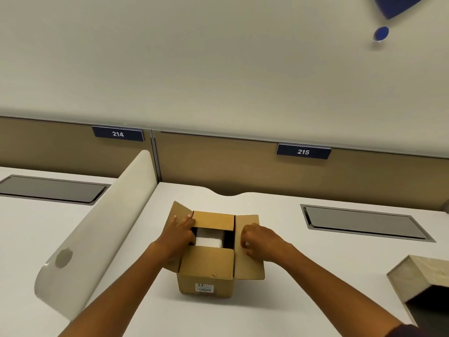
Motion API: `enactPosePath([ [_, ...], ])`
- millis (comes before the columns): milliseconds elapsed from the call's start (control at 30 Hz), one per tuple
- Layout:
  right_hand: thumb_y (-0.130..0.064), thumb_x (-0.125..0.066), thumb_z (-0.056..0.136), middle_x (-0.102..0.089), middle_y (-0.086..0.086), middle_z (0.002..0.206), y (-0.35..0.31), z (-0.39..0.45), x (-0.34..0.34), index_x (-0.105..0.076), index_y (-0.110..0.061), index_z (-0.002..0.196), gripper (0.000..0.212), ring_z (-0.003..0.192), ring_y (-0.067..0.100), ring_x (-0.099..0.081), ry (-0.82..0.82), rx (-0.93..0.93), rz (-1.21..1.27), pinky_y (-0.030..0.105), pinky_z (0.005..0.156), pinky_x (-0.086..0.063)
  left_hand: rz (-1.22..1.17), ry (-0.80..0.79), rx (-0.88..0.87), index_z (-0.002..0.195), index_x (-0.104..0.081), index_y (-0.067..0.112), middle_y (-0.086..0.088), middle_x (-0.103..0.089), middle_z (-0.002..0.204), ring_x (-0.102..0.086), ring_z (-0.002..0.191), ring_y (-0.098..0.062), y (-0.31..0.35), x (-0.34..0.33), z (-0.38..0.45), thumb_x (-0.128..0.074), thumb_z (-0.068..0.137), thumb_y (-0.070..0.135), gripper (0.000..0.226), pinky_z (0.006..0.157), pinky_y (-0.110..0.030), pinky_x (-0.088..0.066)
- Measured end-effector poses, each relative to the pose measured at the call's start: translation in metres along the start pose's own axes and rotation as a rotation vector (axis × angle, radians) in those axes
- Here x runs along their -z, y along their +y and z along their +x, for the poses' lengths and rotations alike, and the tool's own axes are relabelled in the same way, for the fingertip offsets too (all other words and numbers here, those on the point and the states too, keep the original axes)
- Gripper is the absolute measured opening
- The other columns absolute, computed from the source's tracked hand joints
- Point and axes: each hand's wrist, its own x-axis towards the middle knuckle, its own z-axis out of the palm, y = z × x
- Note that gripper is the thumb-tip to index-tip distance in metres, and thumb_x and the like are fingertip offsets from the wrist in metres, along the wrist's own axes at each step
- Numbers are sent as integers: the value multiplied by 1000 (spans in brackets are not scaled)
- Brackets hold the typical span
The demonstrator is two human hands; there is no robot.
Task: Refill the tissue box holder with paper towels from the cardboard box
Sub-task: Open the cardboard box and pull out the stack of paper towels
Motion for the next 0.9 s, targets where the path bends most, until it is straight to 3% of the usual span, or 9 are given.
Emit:
enactPosePath([
  [100, -15, -54, 97, -58, 8, 131, -7, 12, -1, -60, -15, 130, 33, 115, 26, -57, 0, 9, 104, 36, 99, -48, -73, 13, -24, 118, -68, 20, -6, -24, 161, -7, 153, -29, 5, 1, -1, -52, 98, 22, 25, 123, -50, -9],
  [233, -9, -48, 98, -62, 8, 130, -17, 27, 2, -61, -16, 130, 35, 115, 29, -57, 27, 17, 241, 37, 96, -49, -249, 28, -51, 111, -71, 15, -6, -25, 162, -9, 153, -27, 0, 11, -6, -55, 96, 12, 22, 123, -46, -14],
  [400, -16, -46, 100, -64, 10, 127, -19, 34, -1, -61, -11, 127, 32, 111, 29, -61, 56, 15, 359, 38, 95, -53, -593, -59, -54, 108, -74, 10, -6, -53, 145, -43, 139, -26, -10, 31, -25, -51, 88, -8, 36, 106, -33, -42],
  [500, -18, -51, 98, -61, 6, 133, -17, 35, -6, -52, -17, 137, 40, 115, 25, -60, 189, -1, 414, 28, 94, -48, -663, -161, -99, 98, -79, 11, -6, -52, 146, -42, 140, -18, -10, 40, -37, -36, 74, -17, 57, 108, -35, -44],
  [600, -24, -54, 97, -38, 0, 155, -16, 38, -6, -34, -21, 149, 55, 129, 22, -50, 210, -52, 471, 33, 105, -44, -708, -295, -127, 103, -77, 10, -4, -52, 147, -48, 135, -19, 0, 38, -44, -44, 79, -11, 45, 106, -48, -48],
  [667, -27, -56, 96, -23, -3, 161, -17, 41, -5, -22, -22, 153, 66, 136, 21, -44, 174, -92, 504, 37, 110, -42, -671, -337, -146, 114, -72, 18, -1, -46, 152, -47, 135, -21, 11, 32, -47, -60, 84, 4, 36, 110, -47, -44],
  [800, -31, -59, 94, -5, -2, 165, -25, 47, 0, -11, -19, 155, 78, 146, 25, -28, 108, -139, 537, 41, 113, -39, -518, -283, -148, 122, -57, 36, 6, -8, 165, -6, 153, -23, 28, 9, -48, -76, 81, 26, 47, 118, -42, -30],
  [900, -32, -59, 94, -8, 2, 165, -32, 52, 3, -12, -17, 155, 78, 145, 26, -31, 91, -195, 627, 41, 114, -37, -548, -285, -79, 136, -36, 37, 3, -3, 165, -14, 151, -30, 32, -1, -45, -80, 76, 30, 75, 114, -40, -36],
])
